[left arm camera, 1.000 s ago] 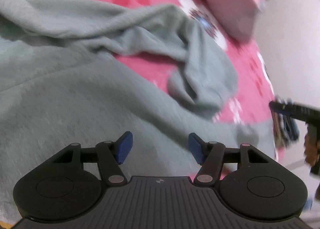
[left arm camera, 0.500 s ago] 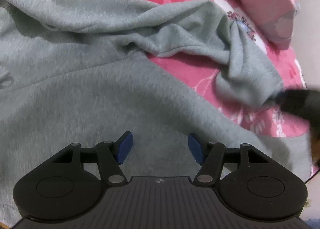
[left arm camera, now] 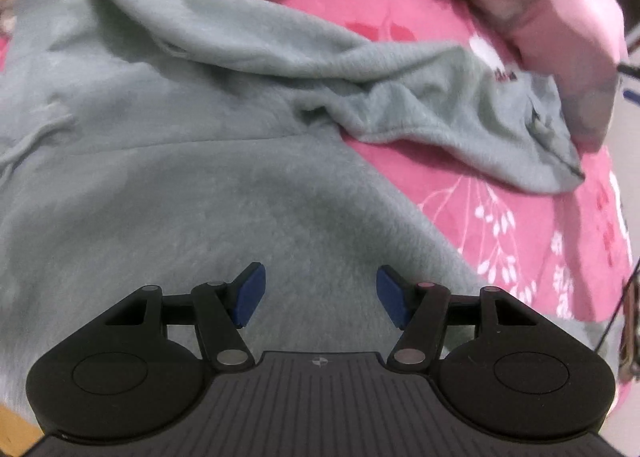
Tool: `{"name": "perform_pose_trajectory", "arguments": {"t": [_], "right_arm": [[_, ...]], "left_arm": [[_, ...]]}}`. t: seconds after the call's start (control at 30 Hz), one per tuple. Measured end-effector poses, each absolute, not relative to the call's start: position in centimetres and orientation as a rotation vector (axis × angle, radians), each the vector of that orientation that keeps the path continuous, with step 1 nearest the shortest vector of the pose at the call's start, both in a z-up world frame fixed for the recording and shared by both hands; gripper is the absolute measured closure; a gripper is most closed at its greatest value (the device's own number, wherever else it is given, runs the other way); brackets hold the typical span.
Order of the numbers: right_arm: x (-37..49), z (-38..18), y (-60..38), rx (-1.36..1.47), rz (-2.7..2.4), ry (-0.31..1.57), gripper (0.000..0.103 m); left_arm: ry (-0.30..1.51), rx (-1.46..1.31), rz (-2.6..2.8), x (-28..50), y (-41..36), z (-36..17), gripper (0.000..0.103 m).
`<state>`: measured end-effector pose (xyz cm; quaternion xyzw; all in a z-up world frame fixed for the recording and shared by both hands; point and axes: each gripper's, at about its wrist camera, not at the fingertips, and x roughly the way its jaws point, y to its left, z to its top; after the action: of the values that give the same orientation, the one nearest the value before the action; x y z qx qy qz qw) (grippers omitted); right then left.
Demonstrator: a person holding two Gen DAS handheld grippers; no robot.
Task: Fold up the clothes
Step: 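Grasp the sweatshirt hem with both grippers and lift it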
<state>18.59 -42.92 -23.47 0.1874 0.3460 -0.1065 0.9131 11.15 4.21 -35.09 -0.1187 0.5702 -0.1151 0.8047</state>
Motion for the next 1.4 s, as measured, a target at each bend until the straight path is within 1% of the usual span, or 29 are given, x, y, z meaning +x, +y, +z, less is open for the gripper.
{"name": "perform_pose_trajectory", "arguments": {"t": [0.07, 0.17, 0.3, 0.4, 0.5, 0.57, 0.67, 0.77, 0.8, 0.87, 0.9, 0.97, 1.0, 1.13, 1.17, 1.2, 1.23, 1.27, 1.3, 1.33, 1.37, 1.4], "right_arm": [[18.0, -23.6, -40.9, 0.413, -0.148, 0.741, 0.049], [17.5, -25.5, -35.9, 0.405, 0.029, 0.884, 0.049], [15.6, -29.0, -27.1, 0.282, 0.288, 1.084, 0.049], [12.6, -31.3, -19.5, 0.114, 0.507, 1.184, 0.049], [8.2, -32.9, -12.0, -0.122, 0.74, 1.2, 0.048], [5.3, -33.8, -7.7, -0.301, 0.849, 1.145, 0.048], [2.3, -35.1, -2.7, -0.47, 0.952, 1.047, 0.046], [1.0, -36.8, 0.9, -0.561, 0.98, 0.992, 0.035], [0.9, -37.3, 1.6, -0.576, 0.98, 0.984, 0.03], [0.3, -38.5, 2.7, -0.634, 0.976, 0.969, 0.027], [0.1, -38.8, 3.0, -0.667, 0.972, 0.957, 0.027], [-0.4, -39.0, 3.2, -0.728, 0.963, 0.919, 0.027], [-0.6, -38.8, 3.3, -0.749, 0.947, 0.898, 0.028], [-1.1, -37.9, 3.2, -0.795, 0.859, 0.823, 0.028], [-1.4, -37.9, 3.1, -0.815, 0.855, 0.814, 0.028], [-1.5, -38.2, 3.2, -0.836, 0.853, 0.816, 0.03], [-1.6, -38.7, 3.2, -0.858, 0.856, 0.832, 0.037], [-1.4, -39.0, 3.2, -0.854, 0.846, 0.862, 0.063], [-0.8, -38.9, 3.2, -0.816, 0.821, 0.906, 0.082], [-0.2, -38.4, 3.1, -0.762, 0.806, 0.951, 0.085], [0.5, -37.4, 2.9, -0.687, 0.802, 0.995, 0.09], [1.1, -36.4, 2.8, -0.611, 0.796, 1.037, 0.092]], "left_arm": [[1.218, -0.305, -0.206, 10.0, 5.5, -34.5, 0.041], [1.221, -0.399, -0.129, 8.0, 7.8, -34.2, 0.041], [1.212, -0.541, 0.013, 4.5, 12.0, -34.0, 0.041], [1.19, -0.623, 0.134, 2.3, 15.3, -34.4, 0.041], [1.16, -0.687, 0.235, 0.7, 18.2, -34.9, 0.041], [1.132, -0.707, 0.272, 0.2, 19.7, -35.2, 0.041], [1.091, -0.743, 0.32, 0.6, 21.7, -36.3, 0.041], [1.058, -0.758, 0.351, 1.1, 23.3, -37.1, 0.041], [1.052, -0.756, 0.355, 1.1, 23.6, -37.2, 0.043], [1.037, -0.763, 0.344, 1.4, 24.1, -37.3, 0.052], [1.031, -0.765, 0.332, 1.5, 24.3, -37.3, 0.061], [1.02, -0.736, 0.311, 1.6, 24.0, -36.7, 0.067], [1.014, -0.721, 0.3, 1.7, 23.9, -36.5, 0.073], [0.988, -0.71, 0.259, 1.9, 23.9, -35.3, 0.085], [0.979, -0.718, 0.249, 1.9, 24.0, -35.0, 0.086], [0.967, -0.725, 0.238, 2.0, 24.1, -34.7, 0.088], [0.958, -0.727, 0.226, 2.1, 24.2, -34.4, 0.089], [0.955, -0.724, 0.219, 2.4, 24.3, -34.1, 0.09], [0.955, -0.722, 0.214, 2.7, 24.5, -33.9, 0.091], [0.956, -0.719, 0.208, 3.0, 24.7, -33.7, 0.092], [0.96, -0.717, 0.201, 3.2, 25.0, -33.5, 0.092], [0.959, -0.713, 0.194, 3.3, 25.5, -33.2, 0.093]]}}
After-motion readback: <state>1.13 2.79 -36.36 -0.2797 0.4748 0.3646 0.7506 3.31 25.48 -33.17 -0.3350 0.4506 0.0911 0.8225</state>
